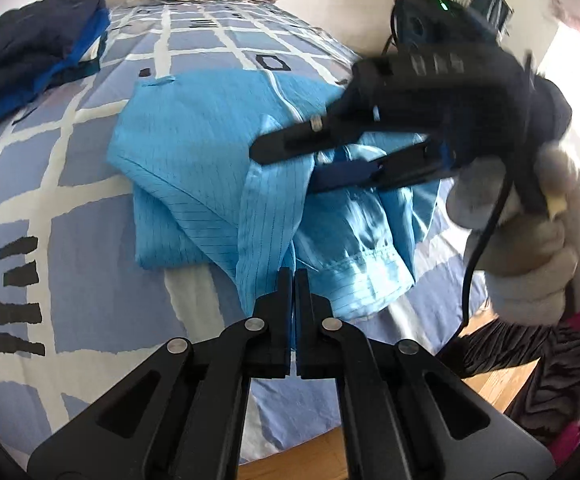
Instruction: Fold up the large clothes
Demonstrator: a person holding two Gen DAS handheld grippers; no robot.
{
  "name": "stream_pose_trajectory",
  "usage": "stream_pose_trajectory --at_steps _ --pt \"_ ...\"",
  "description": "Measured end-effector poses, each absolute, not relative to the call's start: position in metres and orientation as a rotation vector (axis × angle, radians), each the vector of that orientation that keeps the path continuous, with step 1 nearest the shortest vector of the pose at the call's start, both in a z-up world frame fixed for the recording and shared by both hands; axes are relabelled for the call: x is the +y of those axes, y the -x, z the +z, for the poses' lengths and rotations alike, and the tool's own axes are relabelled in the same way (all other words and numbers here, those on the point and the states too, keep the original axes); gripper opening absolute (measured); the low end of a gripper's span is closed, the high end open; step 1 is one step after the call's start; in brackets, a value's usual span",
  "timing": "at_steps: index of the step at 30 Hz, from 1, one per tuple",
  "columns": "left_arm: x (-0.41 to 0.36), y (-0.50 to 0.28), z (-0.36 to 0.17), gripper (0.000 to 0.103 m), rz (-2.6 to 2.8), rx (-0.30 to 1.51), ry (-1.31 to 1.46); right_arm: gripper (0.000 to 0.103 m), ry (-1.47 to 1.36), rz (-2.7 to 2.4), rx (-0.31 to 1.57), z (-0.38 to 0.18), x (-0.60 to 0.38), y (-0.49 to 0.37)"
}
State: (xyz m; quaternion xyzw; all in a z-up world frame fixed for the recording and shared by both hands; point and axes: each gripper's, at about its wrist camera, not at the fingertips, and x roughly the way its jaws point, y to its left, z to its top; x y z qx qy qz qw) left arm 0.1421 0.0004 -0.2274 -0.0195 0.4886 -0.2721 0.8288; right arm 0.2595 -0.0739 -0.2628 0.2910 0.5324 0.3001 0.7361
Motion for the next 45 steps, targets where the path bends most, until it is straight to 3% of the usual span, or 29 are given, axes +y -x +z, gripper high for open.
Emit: stream_pose_trajectory --at_steps 6,7,8,9,16,18,21,22,25,26,27,28,32,33,37,45 --pt "0.016 -0.15 -0.217 0.0 -0.562 1.022 0.13 0.052 -0.583 0.709 1.164 -0.258 -0.065 -0.251" --pt "0.018 -0.15 -0.216 0.0 -0.56 1.02 0.136 0.048 -0.572 0.707 1.16 -0.257 -0.066 -0.249" --pt "0.019 -0.15 -0.216 0.0 -0.558 1.019 0.143 0.037 -0.546 0.699 1.158 -0.256 -0.066 -0.245" --pt "0.019 -0.151 -0.217 0.0 -0.563 1.024 0.153 0.034 -0.521 0.698 1.16 -0.256 -0.065 -0.243" --pt "0.009 -0.149 -0.222 0.0 -0.598 1.044 0.143 0.034 -0.419 0.653 1.134 -0.261 -0.055 -0.252" --pt "0.002 -0.146 -0.227 0.0 -0.612 1.059 0.115 0.019 -0.406 0.621 1.119 -0.261 -0.057 -0.26" --pt "-0.005 -0.143 -0.231 0.0 -0.619 1.068 0.096 0.004 -0.387 0.615 1.115 -0.261 -0.055 -0.265" --pt "-0.006 -0.142 -0.231 0.0 -0.62 1.067 0.087 0.004 -0.368 0.607 1.12 -0.261 -0.054 -0.264" --pt "-0.01 -0.139 -0.232 0.0 -0.63 1.069 0.05 0.004 -0.393 0.611 1.131 -0.262 -0.058 -0.264" --pt "-0.009 -0.139 -0.231 0.0 -0.627 1.073 0.049 0.011 -0.416 0.618 1.137 -0.262 -0.062 -0.264" --pt "-0.004 -0.139 -0.23 0.0 -0.628 1.079 0.071 0.027 -0.434 0.621 1.144 -0.262 -0.067 -0.264" --pt "0.0 -0.139 -0.228 0.0 -0.633 1.084 0.096 0.033 -0.467 0.64 1.142 -0.26 -0.074 -0.263" --pt "0.038 -0.148 -0.215 0.0 -0.591 1.057 0.249 0.04 -0.572 0.699 1.061 -0.238 -0.11 -0.242" --pt "0.049 -0.154 -0.214 0.0 -0.563 1.059 0.287 0.046 -0.561 0.675 1.027 -0.23 -0.124 -0.231" --pt "0.064 -0.169 -0.209 0.0 -0.522 1.042 0.357 0.047 -0.42 0.549 0.95 -0.221 -0.156 -0.199" --pt "0.011 -0.17 -0.21 0.0 -0.619 1.073 0.25 0.048 0.109 0.394 0.926 -0.248 -0.134 -0.187"
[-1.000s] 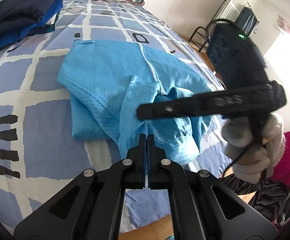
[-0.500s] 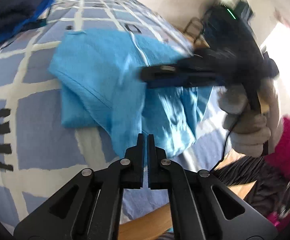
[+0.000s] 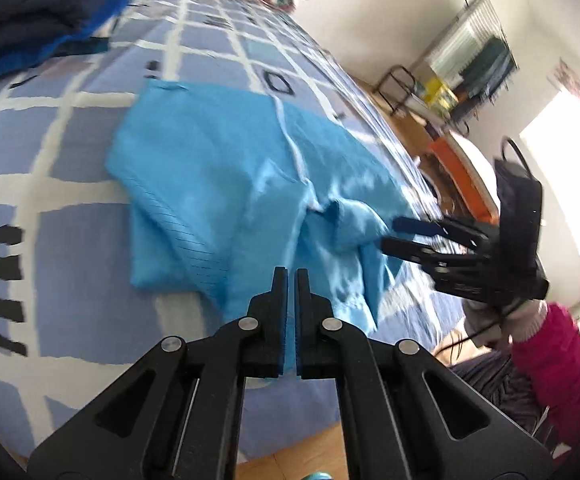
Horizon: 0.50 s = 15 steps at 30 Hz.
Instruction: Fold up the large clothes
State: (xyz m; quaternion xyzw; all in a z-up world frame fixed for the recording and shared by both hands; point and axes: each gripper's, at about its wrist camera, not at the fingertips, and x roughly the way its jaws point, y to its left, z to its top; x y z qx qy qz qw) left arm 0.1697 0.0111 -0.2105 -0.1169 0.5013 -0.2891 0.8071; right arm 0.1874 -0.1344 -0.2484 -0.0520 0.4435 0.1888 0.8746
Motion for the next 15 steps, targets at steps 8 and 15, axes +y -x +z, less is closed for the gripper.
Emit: stream_pose_trajectory --at_steps 8,15 --pt "-0.024 -0.173 -0.218 0.0 -0.645 1.114 0.202 0.046 0.161 0.446 0.873 -0.246 -0.132 -0.206" --pt "-0.058 -0.174 -0.236 0.0 -0.693 1.177 0.235 0.014 -0.464 0.613 1.03 -0.272 -0.186 -0.249"
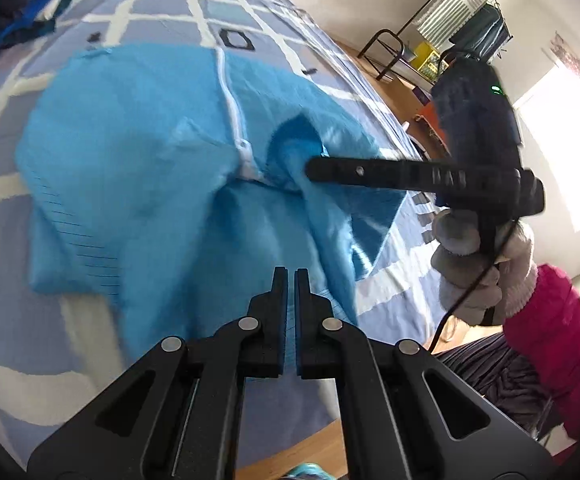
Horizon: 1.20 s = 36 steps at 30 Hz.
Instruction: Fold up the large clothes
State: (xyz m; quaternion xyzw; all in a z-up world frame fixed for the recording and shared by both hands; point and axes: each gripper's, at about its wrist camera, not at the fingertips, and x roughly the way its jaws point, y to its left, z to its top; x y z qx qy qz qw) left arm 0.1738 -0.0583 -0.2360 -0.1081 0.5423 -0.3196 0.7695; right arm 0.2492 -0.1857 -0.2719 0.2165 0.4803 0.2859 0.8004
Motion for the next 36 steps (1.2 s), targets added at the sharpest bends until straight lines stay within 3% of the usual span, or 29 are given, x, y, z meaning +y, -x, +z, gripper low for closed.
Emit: stream_pose_trajectory --at_steps 4,8,9,10,11,12,13,15,17,19,24,29,36 --pt "-0.075 -0.182 -0.246 0.0 -0.726 1.216 0.316 0.007 -0.771 0.651 1.059 -0.297 -0.218 -0.25" --pt "-0.093 -0.191 -0.252 0.018 -0.696 1.22 0.298 0.008 -0.791 0.668 1.059 -0.299 -0.223 -0.246" --pt "-0.095 -0.194 -0.253 0.018 -0.686 1.218 0.307 0.009 -0.741 0.661 1.05 -0.294 -0.219 -0.245" --pt "-0.096 -0.197 -0.255 0.018 -0.683 1.214 0.315 0.01 -0.685 0.65 1.046 -0.289 -0.214 -0.245" --pt "-0.098 -0.199 -0.257 0.018 -0.681 1.207 0.317 0.019 -0.643 0.644 1.046 -0.284 -0.209 -0.244" --pt "-0.1 -0.199 -0.259 0.006 -0.682 1.203 0.314 0.031 -0.599 0.635 1.043 -0.28 -0.204 -0.245" --pt "-0.102 -0.2 -0.261 0.001 -0.685 1.2 0.309 0.034 -0.552 0.619 1.035 -0.275 -0.201 -0.249" --pt "-0.102 -0.196 -0.262 0.0 -0.693 1.192 0.325 0.04 -0.489 0.601 1.027 -0.269 -0.193 -0.253" --pt "-0.103 -0.188 -0.257 0.0 -0.715 1.172 0.312 0.04 -0.497 0.612 1.041 -0.269 -0.19 -0.259" --pt "-0.104 -0.179 -0.25 0.0 -0.737 1.15 0.282 0.038 -0.501 0.626 1.049 -0.271 -0.187 -0.263" --pt "-0.101 -0.17 -0.25 0.0 -0.755 1.146 0.23 0.013 -0.662 0.754 1.133 -0.291 -0.185 -0.269" --pt "-0.1 -0.173 -0.257 0.0 -0.742 1.15 0.214 0.011 -1.06 0.877 1.153 -0.32 -0.206 -0.263" --pt "-0.102 -0.164 -0.257 0.0 -0.768 1.148 0.18 0.011 -0.82 0.625 1.149 -0.307 -0.212 -0.276"
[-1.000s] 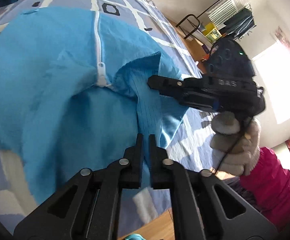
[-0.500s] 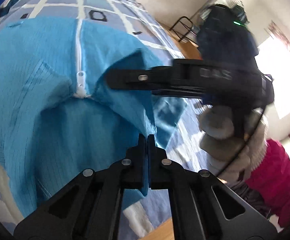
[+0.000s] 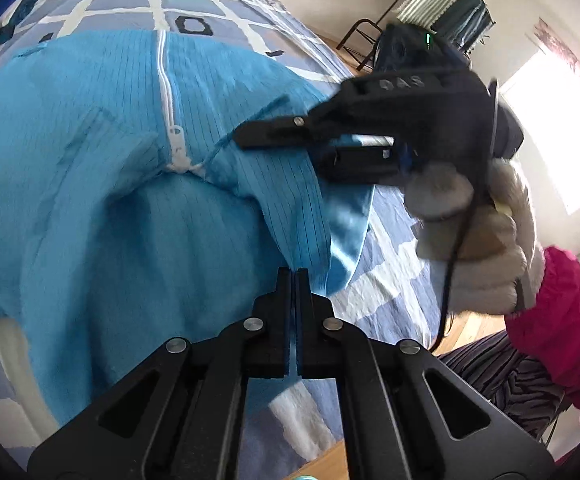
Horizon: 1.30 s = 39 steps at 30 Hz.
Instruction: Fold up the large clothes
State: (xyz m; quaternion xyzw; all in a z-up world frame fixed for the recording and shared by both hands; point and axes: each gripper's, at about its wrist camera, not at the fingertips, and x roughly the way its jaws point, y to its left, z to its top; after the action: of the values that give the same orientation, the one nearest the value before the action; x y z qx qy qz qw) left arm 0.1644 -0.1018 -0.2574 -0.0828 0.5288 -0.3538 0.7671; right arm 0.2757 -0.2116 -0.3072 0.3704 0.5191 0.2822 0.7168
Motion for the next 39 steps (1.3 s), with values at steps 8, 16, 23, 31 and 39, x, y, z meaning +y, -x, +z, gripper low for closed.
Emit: stream_pose_trajectory --at_steps 8,16,23,31,39 --pt "-0.06 -0.166 -0.219 0.0 -0.746 1.067 0.244 0.028 -0.421 0.438 0.965 -0.234 -0.207 -0.253" --pt "0.004 -0.225 -0.243 0.0 -0.542 1.075 0.408 0.028 -0.344 0.484 0.965 -0.244 -0.178 -0.25" --pt "0.031 -0.217 -0.265 0.0 -0.421 1.113 0.302 0.027 -0.305 0.336 1.071 -0.269 -0.192 -0.247" --pt "0.082 -0.222 -0.244 0.053 -0.338 1.052 0.427 0.06 -0.444 0.265 0.982 -0.246 -0.243 -0.183" --pt "0.108 -0.262 -0.275 0.054 -0.309 1.125 0.71 0.063 -0.723 0.242 0.987 -0.278 -0.29 -0.186"
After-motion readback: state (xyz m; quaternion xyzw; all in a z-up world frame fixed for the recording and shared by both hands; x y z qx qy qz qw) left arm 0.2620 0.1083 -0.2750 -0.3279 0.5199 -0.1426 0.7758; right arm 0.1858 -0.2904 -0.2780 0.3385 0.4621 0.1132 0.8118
